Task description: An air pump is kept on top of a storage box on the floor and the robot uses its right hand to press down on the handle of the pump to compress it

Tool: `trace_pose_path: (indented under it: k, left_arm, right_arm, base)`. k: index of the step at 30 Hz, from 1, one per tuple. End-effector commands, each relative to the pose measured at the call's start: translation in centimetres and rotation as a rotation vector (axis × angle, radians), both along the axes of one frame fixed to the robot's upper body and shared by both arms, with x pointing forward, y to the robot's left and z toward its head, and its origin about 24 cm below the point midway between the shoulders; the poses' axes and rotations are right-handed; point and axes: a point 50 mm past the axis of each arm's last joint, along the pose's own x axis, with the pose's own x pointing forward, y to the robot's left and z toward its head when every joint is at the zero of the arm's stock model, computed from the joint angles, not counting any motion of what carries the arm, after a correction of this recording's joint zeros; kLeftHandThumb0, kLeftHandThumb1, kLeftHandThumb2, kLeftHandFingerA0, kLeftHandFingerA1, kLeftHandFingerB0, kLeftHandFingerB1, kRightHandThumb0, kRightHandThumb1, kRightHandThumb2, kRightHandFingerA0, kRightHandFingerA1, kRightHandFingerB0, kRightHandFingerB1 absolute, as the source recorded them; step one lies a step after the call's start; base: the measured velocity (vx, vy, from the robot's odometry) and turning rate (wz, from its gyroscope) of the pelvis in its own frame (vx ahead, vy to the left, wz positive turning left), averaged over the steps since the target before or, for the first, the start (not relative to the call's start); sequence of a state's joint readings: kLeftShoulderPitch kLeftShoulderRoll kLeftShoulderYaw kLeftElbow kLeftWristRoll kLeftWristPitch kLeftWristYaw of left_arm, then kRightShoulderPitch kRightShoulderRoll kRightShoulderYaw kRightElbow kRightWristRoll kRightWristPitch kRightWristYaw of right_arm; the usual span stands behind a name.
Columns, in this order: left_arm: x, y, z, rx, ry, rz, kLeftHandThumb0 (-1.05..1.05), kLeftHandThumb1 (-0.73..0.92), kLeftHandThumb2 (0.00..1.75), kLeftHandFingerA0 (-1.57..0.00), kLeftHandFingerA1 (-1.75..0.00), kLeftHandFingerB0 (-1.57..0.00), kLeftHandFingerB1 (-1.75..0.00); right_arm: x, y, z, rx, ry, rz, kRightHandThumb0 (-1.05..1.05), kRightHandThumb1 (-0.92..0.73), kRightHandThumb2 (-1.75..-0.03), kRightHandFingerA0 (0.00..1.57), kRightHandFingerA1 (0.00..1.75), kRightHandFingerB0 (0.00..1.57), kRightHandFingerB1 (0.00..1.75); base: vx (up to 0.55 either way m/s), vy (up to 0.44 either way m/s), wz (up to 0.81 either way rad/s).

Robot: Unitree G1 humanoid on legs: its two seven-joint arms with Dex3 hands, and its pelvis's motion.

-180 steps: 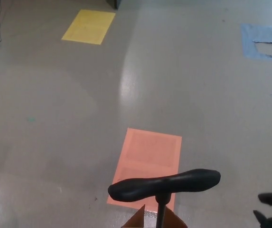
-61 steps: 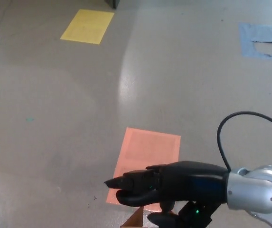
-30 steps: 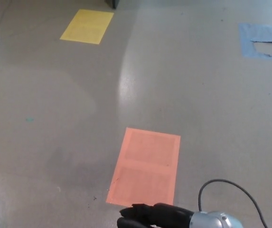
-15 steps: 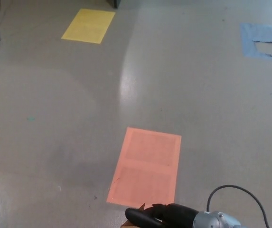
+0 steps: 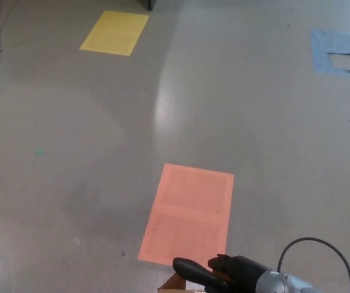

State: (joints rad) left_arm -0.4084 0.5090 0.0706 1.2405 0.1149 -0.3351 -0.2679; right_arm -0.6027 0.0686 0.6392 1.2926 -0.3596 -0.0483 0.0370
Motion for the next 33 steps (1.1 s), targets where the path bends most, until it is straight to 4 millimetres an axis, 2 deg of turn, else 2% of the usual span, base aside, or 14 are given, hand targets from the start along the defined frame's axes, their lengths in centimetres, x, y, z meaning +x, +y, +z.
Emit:
trace_pose_path:
  k: [1, 2, 4, 6, 12, 13, 14, 16, 17, 18, 19, 20, 21, 33]
  left_arm:
    - [0.3, -0.1, 0.2, 0.004, -0.012, -0.013, -0.68, 0.92, 0.77, -0.10, -0.33, -0.07, -0.26]
    - [0.3, -0.2, 0.2, 0.000, -0.015, -0.011, -0.70, 0.92, 0.77, -0.15, -0.34, -0.10, -0.30]
    - [0.4, -0.3, 0.2, -0.001, -0.017, -0.009, -0.77, 0.82, 1.11, -0.15, -0.47, -0.03, -0.38]
    - [0.4, -0.3, 0.2, -0.002, -0.017, -0.007, -0.34, 0.60, 1.15, 0.00, -0.48, 0.00, -0.47]
    - [0.5, -0.2, 0.4, -0.001, -0.026, -0.006, -0.34, 0.60, 1.15, 0.00, -0.48, 0.00, -0.47]
    - [0.5, -0.1, 0.4, 0.003, -0.024, -0.002, -0.34, 0.59, 1.15, 0.00, -0.47, 0.00, -0.47]
    - [0.5, 0.0, 0.4, 0.010, -0.020, 0.001, -0.34, 0.59, 1.15, 0.00, -0.47, 0.00, -0.47]
    - [0.3, 0.2, 0.6, 0.012, -0.021, 0.005, -0.34, 0.60, 1.15, 0.00, -0.47, 0.00, -0.47]
    - [0.1, 0.4, 0.6, 0.020, -0.019, 0.005, -0.70, 0.92, 0.77, -0.21, -0.36, -0.14, -0.32]
    - [0.0, 0.5, 0.6, 0.021, -0.021, 0.003, -0.34, 0.60, 1.15, 0.00, -0.47, 0.00, -0.47]
    - [0.0, 0.5, 0.6, 0.020, -0.022, 0.003, -0.34, 0.60, 1.15, 0.00, -0.47, 0.00, -0.47]
    - [0.0, 0.6, 0.5, 0.021, -0.020, 0.007, -0.70, 0.92, 0.76, -0.22, -0.36, -0.15, -0.32]
    - [-0.1, 0.7, 0.5, 0.015, -0.013, 0.016, -0.34, 0.59, 1.14, 0.00, -0.48, 0.00, -0.47]
    - [-0.2, 0.9, 0.6, 0.007, -0.014, 0.022, -0.34, 0.61, 1.15, 0.00, -0.47, 0.00, -0.47]
  right_arm:
    - [-0.1, -0.1, -0.1, -0.035, -0.065, -0.008, -0.85, -0.90, -0.69, 0.14, 0.26, 0.10, 0.23]
    - [-0.2, -0.1, -0.2, -0.030, -0.067, -0.010, -0.81, -0.69, -1.10, 0.06, 0.41, 0.04, 0.32]
    - [-0.4, 0.1, -0.4, -0.023, -0.070, -0.014, -0.81, -0.69, -1.10, 0.06, 0.42, 0.04, 0.32]
    - [-0.6, 0.2, -0.5, -0.029, -0.068, -0.011, -0.85, -0.72, -1.11, 0.12, 0.44, 0.03, 0.32]
    - [-0.5, 0.3, -0.4, 0.000, -0.065, -0.020, -0.85, -0.72, -1.09, 0.09, 0.41, 0.07, 0.30]
    - [-0.3, 0.4, -0.2, 0.009, -0.067, -0.021, -0.85, -0.91, -0.68, 0.14, 0.26, 0.08, 0.23]
    - [-0.2, 0.4, -0.1, 0.014, -0.069, -0.019, -0.85, -0.91, -0.68, 0.14, 0.26, 0.08, 0.23]
    - [0.2, 0.5, 0.4, 0.039, -0.080, -0.015, -0.85, -0.91, -0.70, 0.12, 0.25, 0.09, 0.22]
    - [0.3, 0.6, 0.4, 0.052, -0.078, -0.012, -0.88, -0.76, -1.11, 0.09, 0.32, 0.09, 0.24]
    - [0.8, 0.6, 1.0, 0.085, -0.098, -0.007, -0.89, -0.76, -1.11, 0.09, 0.30, 0.08, 0.22]
    - [1.0, 0.6, 1.3, 0.097, -0.107, -0.004, -0.89, -0.76, -1.11, 0.09, 0.30, 0.08, 0.22]
    - [1.4, 0.5, 1.7, 0.129, -0.121, -0.008, -0.88, -0.76, -1.11, 0.07, 0.25, 0.07, 0.21]
    - [2.3, 0.5, 3.0, 0.209, -0.169, -0.010, -0.89, -0.75, -1.11, 0.09, 0.33, 0.08, 0.22]
    - [3.9, 0.3, 13.6, 0.569, -0.485, 0.167, -0.74, -0.74, -1.09, 0.00, 0.30, 0.02, 0.23]
  base:
    - [0.00, 0.000, 0.00]
    - [0.00, 0.000, 0.00]
    - [0.00, 0.000, 0.00]
    - [0.00, 0.000, 0.00]
    - [0.00, 0.000, 0.00]
    - [0.00, 0.000, 0.00]
    - [0.00, 0.000, 0.00]
    - [0.00, 0.000, 0.00]
    - [0.00, 0.000, 0.00]
    - [0.00, 0.000, 0.00]
    - [0.00, 0.000, 0.00]
    - [0.00, 0.000, 0.00]
    - [0.00, 0.000, 0.00]
    - [0.00, 0.000, 0.00]
